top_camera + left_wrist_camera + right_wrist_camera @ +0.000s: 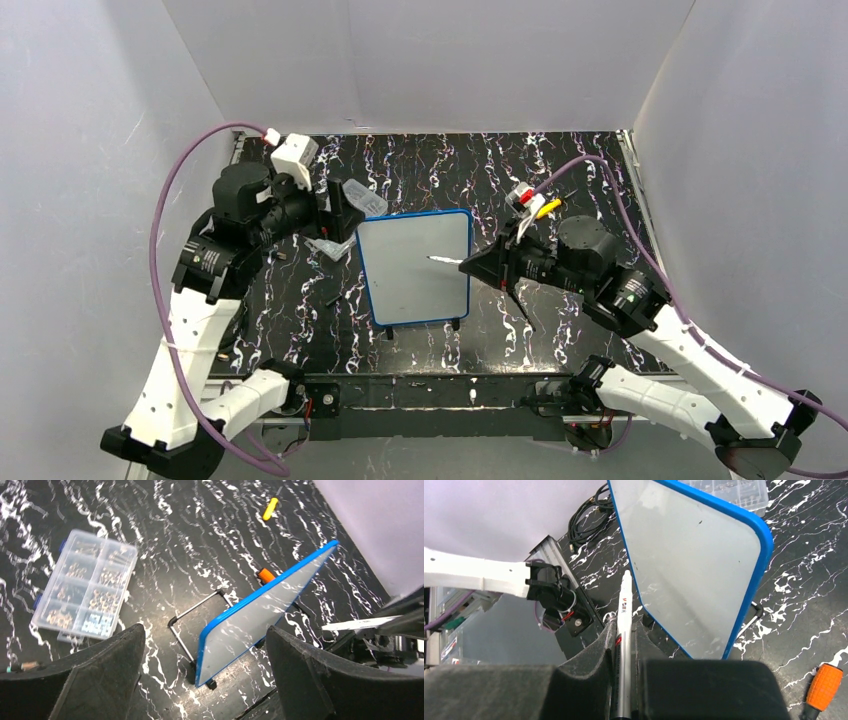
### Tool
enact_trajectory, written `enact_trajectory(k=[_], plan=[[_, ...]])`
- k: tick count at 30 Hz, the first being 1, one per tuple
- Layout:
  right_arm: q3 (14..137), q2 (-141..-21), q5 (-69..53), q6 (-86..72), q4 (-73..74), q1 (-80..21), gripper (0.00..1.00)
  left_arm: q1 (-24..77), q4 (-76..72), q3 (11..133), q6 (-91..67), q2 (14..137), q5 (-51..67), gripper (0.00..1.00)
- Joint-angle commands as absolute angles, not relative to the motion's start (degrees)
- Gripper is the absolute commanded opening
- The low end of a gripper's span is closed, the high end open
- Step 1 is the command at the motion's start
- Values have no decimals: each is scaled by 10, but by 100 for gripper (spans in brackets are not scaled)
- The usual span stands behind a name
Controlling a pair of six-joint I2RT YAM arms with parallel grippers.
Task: Write a sentence on the whiteboard
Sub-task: Adjust the whiteboard marker, then write a sentence on the whiteboard.
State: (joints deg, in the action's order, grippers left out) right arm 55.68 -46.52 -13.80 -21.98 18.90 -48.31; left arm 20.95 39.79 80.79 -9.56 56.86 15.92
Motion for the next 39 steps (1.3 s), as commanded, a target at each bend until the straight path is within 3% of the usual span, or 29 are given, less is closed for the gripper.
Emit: enact_trajectory(k=[1,10,13,16,21,30,39], plan=[[543,-457,-68,-232,90,-510,1,164,370,735,-115,536,182,89],[538,-496,67,-206,-18,-632,1,116,313,607,-89,479,359,88],[537,-516,129,-192,-44,-681,1,115,312,590,-65,482,419,84],[539,-542,206,-174,-70,-732,1,116,328,589,-41,501,418,68],[555,-600,323,-136,-102,-801,1,116,312,582,-31,508,415,54],[576,-664,412,-111,-142,-826,1,132,290,557,-15,514,393,38],[575,-674,419,-91,-175,-826,1,142,273,546,-10,531,392,30]])
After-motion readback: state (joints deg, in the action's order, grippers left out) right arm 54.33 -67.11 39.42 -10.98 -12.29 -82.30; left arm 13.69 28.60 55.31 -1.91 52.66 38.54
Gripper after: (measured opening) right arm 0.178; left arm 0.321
